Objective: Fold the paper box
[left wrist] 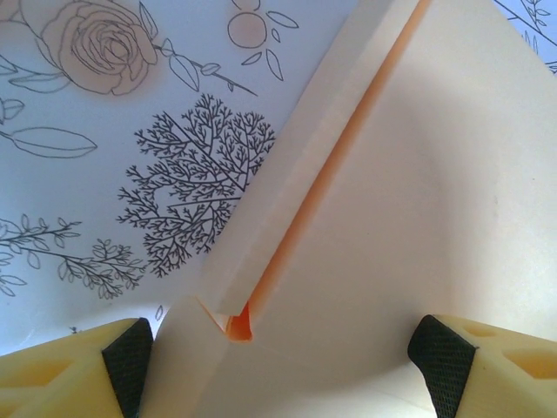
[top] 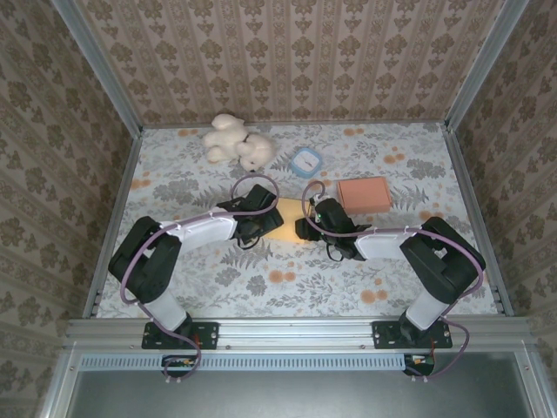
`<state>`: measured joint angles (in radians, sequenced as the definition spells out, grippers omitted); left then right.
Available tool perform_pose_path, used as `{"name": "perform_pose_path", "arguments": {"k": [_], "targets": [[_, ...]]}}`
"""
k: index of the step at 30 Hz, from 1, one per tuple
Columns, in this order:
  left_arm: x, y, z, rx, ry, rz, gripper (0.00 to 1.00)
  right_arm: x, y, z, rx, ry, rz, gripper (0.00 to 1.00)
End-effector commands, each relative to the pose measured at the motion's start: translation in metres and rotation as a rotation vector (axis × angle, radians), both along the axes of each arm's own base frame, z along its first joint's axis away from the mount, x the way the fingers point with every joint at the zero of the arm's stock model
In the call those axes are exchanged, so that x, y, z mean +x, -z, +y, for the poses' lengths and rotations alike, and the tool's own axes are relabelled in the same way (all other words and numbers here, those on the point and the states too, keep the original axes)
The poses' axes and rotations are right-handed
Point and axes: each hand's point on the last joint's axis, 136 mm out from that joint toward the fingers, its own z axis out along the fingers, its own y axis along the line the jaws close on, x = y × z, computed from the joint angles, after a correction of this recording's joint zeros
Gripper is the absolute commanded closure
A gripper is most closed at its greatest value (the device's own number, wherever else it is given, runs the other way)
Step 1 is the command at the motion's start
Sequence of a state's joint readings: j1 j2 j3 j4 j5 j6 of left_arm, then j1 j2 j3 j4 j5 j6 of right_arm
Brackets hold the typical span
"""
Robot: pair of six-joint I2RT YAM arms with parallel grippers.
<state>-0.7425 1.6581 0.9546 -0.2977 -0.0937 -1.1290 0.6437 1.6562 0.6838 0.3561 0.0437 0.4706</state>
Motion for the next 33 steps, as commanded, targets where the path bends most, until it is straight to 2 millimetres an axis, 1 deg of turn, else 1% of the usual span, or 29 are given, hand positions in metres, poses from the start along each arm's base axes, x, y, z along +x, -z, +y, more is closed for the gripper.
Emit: {"name": "perform_pose_path", "arguments": {"k": [1,7,10,14,18,21,25,28,33], "targets": [[-0.009,0.000,-0.024,-0.066,0.044,0.039,0.17,-0.014,0.031,-0.008,-0.063,-0.010,0.103,0.44],[-0.009,0.003,-0.024,-0.067,0.041,0.048,0.17,-0.014,0.032,-0.008,-0.064,-0.007,0.108,0.44],[-0.009,0.008,-0.021,-0.058,0.029,0.056,0.17,-0.014,0.033,-0.009,-0.066,-0.007,0.111,0.44],[-0.008,0.014,-0.022,-0.060,0.030,0.067,0.18,-0.014,0.035,-0.010,-0.070,-0.005,0.115,0.44],[-0.007,0.021,-0.016,-0.039,0.015,0.078,0.19,-0.015,0.035,-0.010,-0.064,-0.011,0.119,0.44],[-0.005,0.027,-0.009,-0.027,-0.001,0.085,0.19,-0.015,0.033,-0.009,-0.060,-0.014,0.118,0.43],[-0.005,0.032,-0.005,-0.025,-0.007,0.097,0.19,-0.017,0.027,-0.009,-0.052,-0.017,0.115,0.41],[-0.005,0.034,-0.005,-0.027,-0.008,0.103,0.19,-0.021,0.021,-0.012,-0.041,-0.007,0.117,0.41],[-0.005,0.034,-0.004,-0.026,-0.006,0.102,0.19,-0.029,0.017,-0.015,-0.011,0.011,0.140,0.41]]}}
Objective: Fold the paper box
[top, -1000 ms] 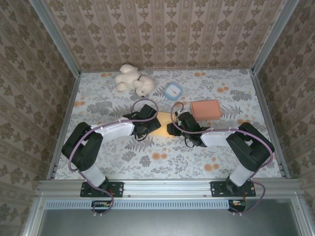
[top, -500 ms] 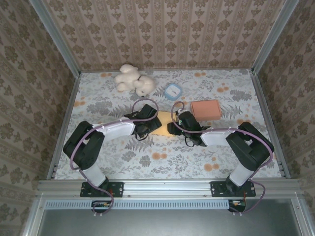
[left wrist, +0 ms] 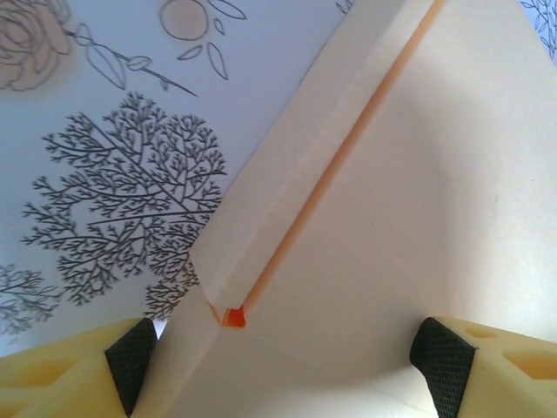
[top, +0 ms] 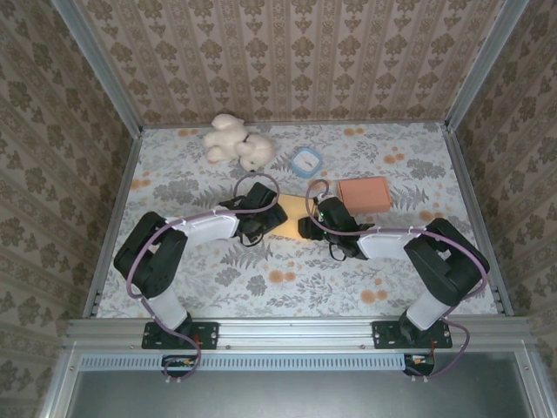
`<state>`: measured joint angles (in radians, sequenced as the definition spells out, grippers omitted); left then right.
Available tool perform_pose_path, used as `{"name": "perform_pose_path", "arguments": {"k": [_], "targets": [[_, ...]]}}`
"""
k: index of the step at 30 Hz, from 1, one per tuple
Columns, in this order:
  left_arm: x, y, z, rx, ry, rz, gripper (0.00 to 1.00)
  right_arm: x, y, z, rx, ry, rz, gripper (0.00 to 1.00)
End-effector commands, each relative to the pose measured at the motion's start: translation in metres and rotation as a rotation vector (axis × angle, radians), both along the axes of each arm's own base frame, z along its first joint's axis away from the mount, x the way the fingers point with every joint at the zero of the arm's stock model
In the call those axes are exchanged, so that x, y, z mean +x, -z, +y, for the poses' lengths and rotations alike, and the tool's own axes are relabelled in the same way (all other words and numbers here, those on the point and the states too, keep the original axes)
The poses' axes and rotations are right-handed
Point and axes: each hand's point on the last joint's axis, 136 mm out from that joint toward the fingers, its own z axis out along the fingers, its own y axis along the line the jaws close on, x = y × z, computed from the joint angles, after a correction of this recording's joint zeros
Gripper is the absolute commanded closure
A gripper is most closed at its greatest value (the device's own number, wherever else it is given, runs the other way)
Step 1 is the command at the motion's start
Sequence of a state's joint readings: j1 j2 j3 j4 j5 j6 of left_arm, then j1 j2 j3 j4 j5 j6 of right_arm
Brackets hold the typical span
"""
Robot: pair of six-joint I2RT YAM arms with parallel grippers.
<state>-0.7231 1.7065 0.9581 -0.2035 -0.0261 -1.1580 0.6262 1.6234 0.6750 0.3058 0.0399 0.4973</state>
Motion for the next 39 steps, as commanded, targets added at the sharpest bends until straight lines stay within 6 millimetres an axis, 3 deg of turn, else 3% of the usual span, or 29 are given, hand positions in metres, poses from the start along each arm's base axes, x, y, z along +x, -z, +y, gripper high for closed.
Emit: {"name": "perform_pose_path", "arguments": {"k": [1,13,24,34,39], "targets": [[-0.016,0.028,0.011,0.064,0.010,0.093,0.19,-0.028,0.016,-0.004,0.002,-0.020,0.111,0.41],[-0.016,0.029,0.013,0.071,0.005,0.100,0.19,-0.045,-0.010,-0.001,0.077,-0.001,0.082,0.41],[-0.017,0.030,0.014,0.074,0.004,0.101,0.19,-0.041,0.010,0.024,0.158,-0.042,0.122,0.47],[-0.017,0.030,0.015,0.080,0.009,0.101,0.19,-0.040,0.018,0.018,0.079,-0.034,0.096,0.53],[-0.016,0.030,0.016,0.085,0.006,0.102,0.19,-0.044,0.015,0.028,0.132,-0.063,0.108,0.53]]}}
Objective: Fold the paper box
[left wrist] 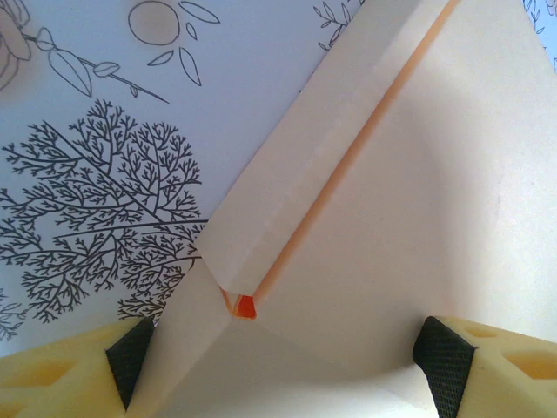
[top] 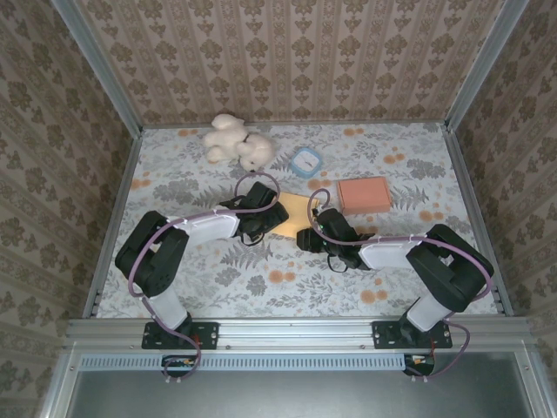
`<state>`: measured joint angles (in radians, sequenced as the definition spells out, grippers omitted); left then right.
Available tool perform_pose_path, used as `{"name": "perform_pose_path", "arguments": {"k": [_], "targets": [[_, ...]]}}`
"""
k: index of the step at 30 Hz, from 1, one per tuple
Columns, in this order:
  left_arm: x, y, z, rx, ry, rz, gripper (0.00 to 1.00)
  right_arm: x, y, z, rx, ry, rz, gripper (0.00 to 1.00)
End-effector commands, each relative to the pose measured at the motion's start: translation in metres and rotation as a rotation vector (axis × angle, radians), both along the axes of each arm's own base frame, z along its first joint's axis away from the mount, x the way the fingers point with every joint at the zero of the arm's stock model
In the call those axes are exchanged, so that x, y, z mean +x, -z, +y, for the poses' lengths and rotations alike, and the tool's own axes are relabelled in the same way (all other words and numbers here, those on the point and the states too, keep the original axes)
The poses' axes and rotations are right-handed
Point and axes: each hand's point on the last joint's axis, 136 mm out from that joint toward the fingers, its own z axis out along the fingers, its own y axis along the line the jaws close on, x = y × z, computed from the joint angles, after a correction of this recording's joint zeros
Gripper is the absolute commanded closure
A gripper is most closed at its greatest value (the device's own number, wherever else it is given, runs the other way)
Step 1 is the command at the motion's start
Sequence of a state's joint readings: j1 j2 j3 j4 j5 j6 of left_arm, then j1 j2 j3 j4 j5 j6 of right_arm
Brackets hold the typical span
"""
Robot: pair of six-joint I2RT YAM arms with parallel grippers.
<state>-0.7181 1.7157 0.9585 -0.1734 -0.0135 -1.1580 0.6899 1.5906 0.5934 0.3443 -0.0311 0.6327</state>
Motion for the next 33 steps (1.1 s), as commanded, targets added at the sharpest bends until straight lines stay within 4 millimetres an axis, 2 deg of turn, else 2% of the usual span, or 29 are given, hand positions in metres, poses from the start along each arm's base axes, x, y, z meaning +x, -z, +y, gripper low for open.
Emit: {"name": "perform_pose_path", "arguments": {"k": [1,8,14,21,26,33], "targets": [[-0.021,0.031,0.020,0.109,0.006,0.113,0.19,-0.009,0.001,0.013,0.042,-0.047,0.010,0.53],[-0.020,0.029,0.019,0.110,0.008,0.116,0.18,-0.010,-0.020,0.024,0.097,-0.072,-0.002,0.52],[-0.021,0.026,0.021,0.115,0.011,0.113,0.18,-0.008,-0.023,0.028,0.095,-0.085,-0.001,0.52],[-0.021,0.028,0.021,0.122,0.018,0.114,0.18,-0.002,-0.004,0.001,-0.080,-0.032,-0.029,0.53],[-0.021,0.030,0.021,0.124,0.019,0.117,0.19,0.003,0.005,-0.006,-0.147,-0.032,-0.058,0.54],[-0.022,0.036,0.020,0.130,0.038,0.127,0.19,0.015,0.000,-0.017,-0.218,-0.009,-0.158,0.57]]}}
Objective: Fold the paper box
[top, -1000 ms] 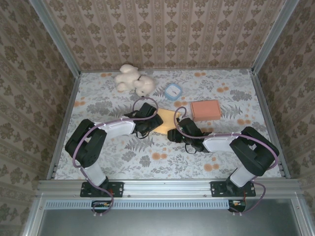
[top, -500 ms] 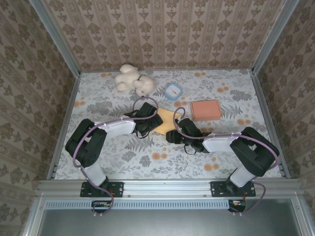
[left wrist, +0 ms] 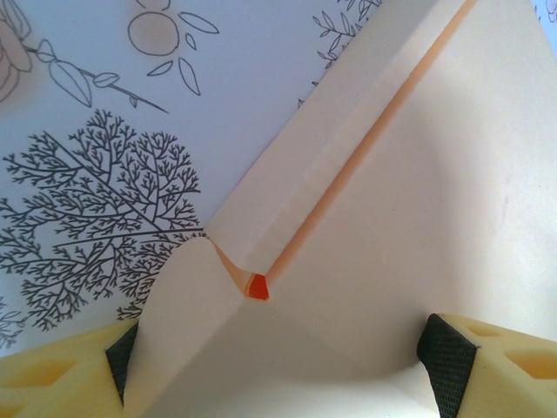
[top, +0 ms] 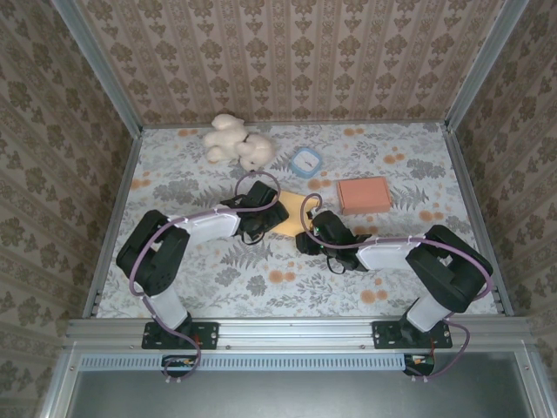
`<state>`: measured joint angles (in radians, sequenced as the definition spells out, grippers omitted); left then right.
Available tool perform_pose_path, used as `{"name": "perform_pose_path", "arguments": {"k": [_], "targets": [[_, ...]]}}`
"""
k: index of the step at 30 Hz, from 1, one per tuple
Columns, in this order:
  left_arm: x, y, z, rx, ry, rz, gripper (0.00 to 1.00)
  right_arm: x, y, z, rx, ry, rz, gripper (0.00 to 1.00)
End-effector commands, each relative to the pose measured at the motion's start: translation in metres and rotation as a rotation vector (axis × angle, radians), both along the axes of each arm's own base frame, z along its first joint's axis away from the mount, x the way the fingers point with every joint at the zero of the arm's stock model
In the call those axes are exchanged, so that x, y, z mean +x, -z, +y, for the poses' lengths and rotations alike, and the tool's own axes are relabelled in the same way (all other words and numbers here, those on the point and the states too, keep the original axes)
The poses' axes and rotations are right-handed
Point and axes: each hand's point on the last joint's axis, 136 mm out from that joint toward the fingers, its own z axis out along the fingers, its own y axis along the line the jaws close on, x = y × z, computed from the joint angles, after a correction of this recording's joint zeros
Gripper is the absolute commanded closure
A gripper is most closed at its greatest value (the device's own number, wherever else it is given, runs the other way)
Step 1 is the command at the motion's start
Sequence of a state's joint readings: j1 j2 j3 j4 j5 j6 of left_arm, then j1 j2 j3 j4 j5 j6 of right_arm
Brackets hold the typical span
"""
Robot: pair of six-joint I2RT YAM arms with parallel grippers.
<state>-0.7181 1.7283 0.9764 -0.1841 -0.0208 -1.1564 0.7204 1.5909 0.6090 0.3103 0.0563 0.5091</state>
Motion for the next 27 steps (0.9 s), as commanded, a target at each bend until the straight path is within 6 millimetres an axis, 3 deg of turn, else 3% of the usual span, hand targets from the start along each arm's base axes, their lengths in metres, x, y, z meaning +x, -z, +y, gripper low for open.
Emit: {"name": "perform_pose_path", "arguments": {"k": [1,8,18,22,27], "targets": [[-0.026,0.037,0.020,0.121,0.046,0.132,0.19,0.016,-0.003,-0.016,-0.104,0.040,-0.097,0.57],[-0.024,0.037,0.013,0.116,0.093,0.132,0.19,0.029,-0.001,-0.025,-0.215,0.035,-0.182,0.56],[-0.021,0.034,0.002,0.087,0.142,0.126,0.16,0.039,-0.006,-0.024,-0.217,0.058,-0.224,0.54],[-0.016,0.017,0.008,0.111,0.145,0.073,0.15,0.038,-0.013,-0.024,-0.197,0.060,-0.218,0.52],[-0.012,-0.002,0.019,0.155,0.137,0.029,0.13,0.030,-0.028,-0.021,-0.137,0.044,-0.195,0.39]]}}
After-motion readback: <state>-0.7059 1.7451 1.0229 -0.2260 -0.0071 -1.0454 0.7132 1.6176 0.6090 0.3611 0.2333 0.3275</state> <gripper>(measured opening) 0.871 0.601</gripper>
